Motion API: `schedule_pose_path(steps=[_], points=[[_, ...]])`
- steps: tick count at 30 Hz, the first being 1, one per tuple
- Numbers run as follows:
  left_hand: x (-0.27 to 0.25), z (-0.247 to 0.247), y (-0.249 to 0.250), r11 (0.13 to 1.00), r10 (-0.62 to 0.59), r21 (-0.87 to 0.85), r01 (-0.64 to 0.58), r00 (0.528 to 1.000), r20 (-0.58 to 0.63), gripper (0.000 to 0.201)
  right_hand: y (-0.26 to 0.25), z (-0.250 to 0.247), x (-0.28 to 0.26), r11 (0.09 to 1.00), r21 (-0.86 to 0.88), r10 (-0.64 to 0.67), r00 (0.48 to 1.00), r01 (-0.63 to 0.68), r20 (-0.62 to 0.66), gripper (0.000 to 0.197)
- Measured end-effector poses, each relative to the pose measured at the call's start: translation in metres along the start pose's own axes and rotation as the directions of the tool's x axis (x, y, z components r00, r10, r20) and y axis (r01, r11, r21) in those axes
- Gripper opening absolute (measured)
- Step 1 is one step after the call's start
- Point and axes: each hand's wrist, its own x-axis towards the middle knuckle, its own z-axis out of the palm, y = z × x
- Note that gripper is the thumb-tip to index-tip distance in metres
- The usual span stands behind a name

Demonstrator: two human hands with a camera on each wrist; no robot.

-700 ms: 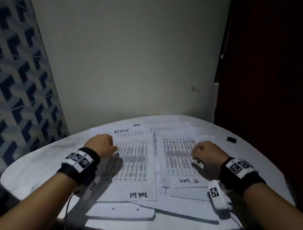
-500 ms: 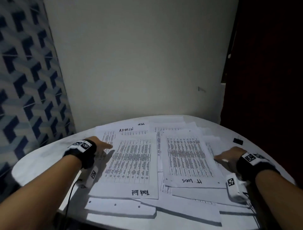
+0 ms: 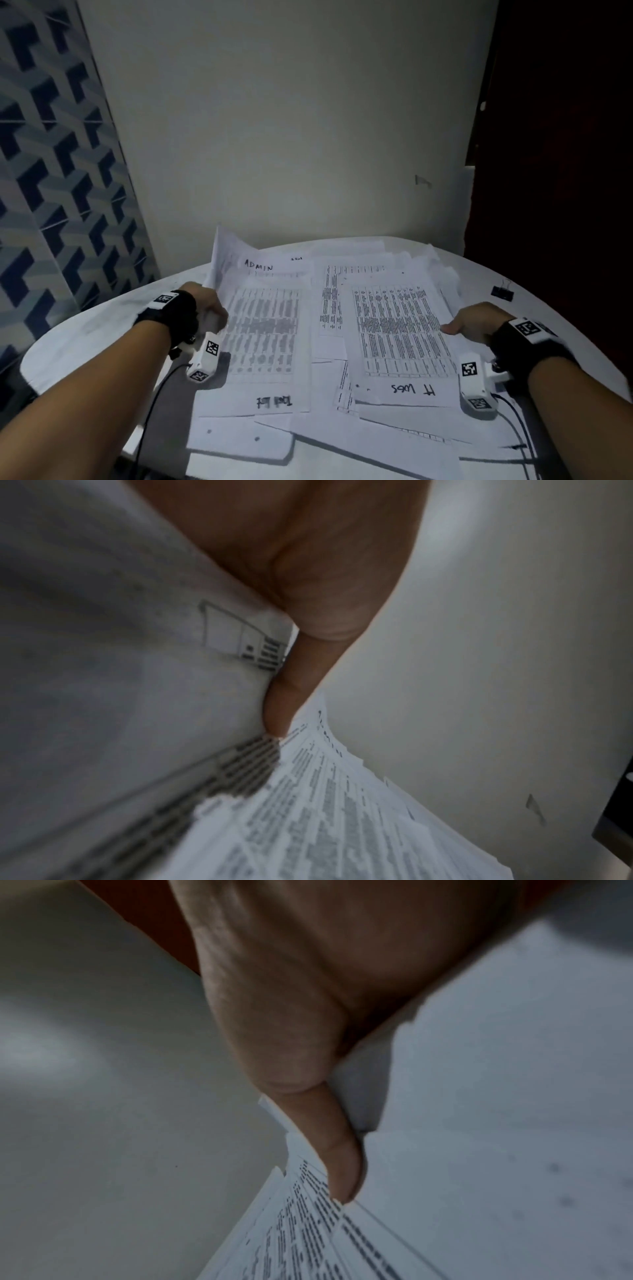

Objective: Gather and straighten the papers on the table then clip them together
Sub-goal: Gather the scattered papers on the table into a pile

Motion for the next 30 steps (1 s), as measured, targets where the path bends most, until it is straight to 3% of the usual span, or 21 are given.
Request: schedule_pose_path(steps=[4, 9, 12, 19, 30], points=[[0.001, -0.028, -0.006, 0.997, 0.071, 0.025, -0.069, 0.991, -0.112, 0.048, 0.000, -0.014, -0.005, 0.997, -0.051, -0.066, 0.996, 0.063, -0.059, 0.043], [0.001, -0.066, -0.007, 0.981, 0.166, 0.134, -0.140, 0.962, -0.217, 0.030, -0.010, -0.042, -0.017, 0.991, -0.070, -0.130, 0.970, 0.118, -0.203, 0.032], [0.001, -0.082, -0.010, 0.974, 0.207, 0.149, -0.173, 0.943, -0.261, 0.027, -0.022, -0.054, -0.027, 0.973, -0.131, -0.215, 0.954, 0.190, -0.211, 0.037], [-0.003, -0.094, -0.013, 0.963, 0.252, 0.173, -0.206, 0.915, -0.316, 0.035, -0.067, -0.076, -0.063, 0.933, -0.272, -0.306, 0.920, 0.237, -0.247, 0.012], [-0.002, -0.100, -0.020, 0.969, 0.244, 0.119, -0.216, 0.907, -0.344, 0.018, -0.126, -0.129, -0.092, 0.877, -0.397, -0.451, 0.752, 0.271, -0.481, 0.013]])
